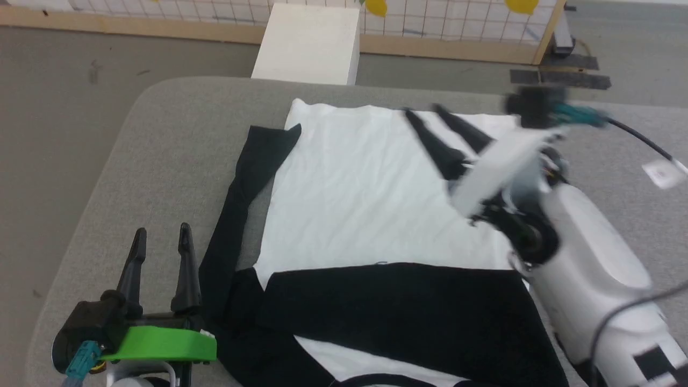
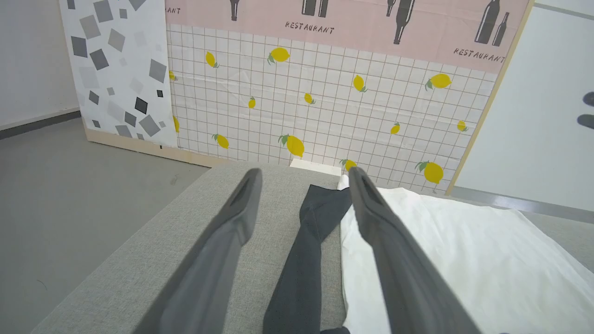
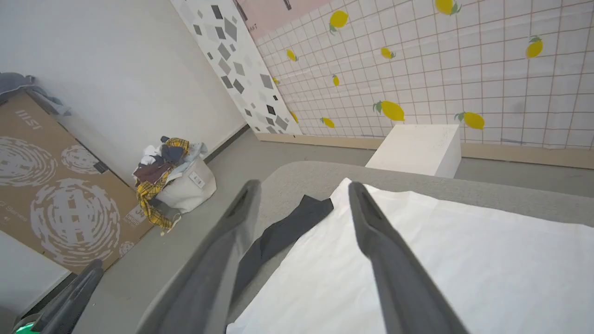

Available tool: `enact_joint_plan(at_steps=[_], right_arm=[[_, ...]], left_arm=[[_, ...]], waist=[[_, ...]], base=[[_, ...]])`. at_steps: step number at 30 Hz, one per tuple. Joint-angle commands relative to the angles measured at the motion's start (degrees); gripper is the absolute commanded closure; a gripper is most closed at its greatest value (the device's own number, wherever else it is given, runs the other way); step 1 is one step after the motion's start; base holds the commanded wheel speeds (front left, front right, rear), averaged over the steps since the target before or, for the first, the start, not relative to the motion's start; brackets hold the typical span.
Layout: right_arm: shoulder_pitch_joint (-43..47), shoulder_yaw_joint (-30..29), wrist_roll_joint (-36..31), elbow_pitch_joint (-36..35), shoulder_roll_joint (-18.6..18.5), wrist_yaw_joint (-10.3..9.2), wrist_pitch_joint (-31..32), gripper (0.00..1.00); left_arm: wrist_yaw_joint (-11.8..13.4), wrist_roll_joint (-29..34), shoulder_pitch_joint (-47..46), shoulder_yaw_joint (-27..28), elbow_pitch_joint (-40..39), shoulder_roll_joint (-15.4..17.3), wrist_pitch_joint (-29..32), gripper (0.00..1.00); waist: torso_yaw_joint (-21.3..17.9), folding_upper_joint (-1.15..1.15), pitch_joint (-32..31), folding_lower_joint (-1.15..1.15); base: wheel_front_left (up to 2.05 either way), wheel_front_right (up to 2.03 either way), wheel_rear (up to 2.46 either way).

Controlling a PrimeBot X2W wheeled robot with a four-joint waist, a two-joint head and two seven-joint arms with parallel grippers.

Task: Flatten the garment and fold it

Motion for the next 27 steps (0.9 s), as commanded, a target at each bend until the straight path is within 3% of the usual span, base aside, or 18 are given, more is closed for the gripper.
enact_joint_plan(at_steps=[1,5,8,12,19,27], right_arm=[[3.45,-3.20,-2.37,-0.68,-1.08,-0.08,-1.29,0.00],[11.75,-15.72,-9.73,-4.85,-2.18,-0.08,-1.71,0.00],[18.50,-26.00,-14.02,-10.42,-0.22,-0.08,0.63,0.00],[24.96,-35.55,-18.57,-19.11,2.59,-0.08,5.26,0.00],[29.75,-44.21,-19.55,-31.33,4.27,-0.08,11.50,0.00],[27.10,-46.09,-17.38,-36.78,4.33,-0.08,13.05,0.00]], left_arm=[[0.06,0.26,0.60,-0.02,0.41,0.34,-0.23,0.00],[0.17,0.02,1.03,-0.09,1.00,0.61,0.17,0.00],[0.28,-0.30,0.97,-0.11,1.32,0.75,0.67,0.00],[0.58,-2.31,-0.68,0.32,2.27,0.67,2.56,0.00],[-0.02,-7.00,-12.30,-0.22,7.03,2.47,10.02,0.00],[-1.20,-9.78,-34.18,-3.10,18.75,11.79,24.45,0.00]], waist=[[-1.35,0.00,-1.65,0.00],[-2.61,0.00,-2.33,0.00],[-3.42,0.00,-2.10,0.00],[-4.27,0.00,-0.76,0.00],[-4.48,0.00,4.54,0.00],[-7.08,0.00,13.76,0.00]], base=[[0.00,0.00,0.00],[0.00,0.00,0.00],[0.00,0.00,0.00],[0.00,0.00,0.00],[0.00,0.00,0.00],[0.00,0.00,0.00]])
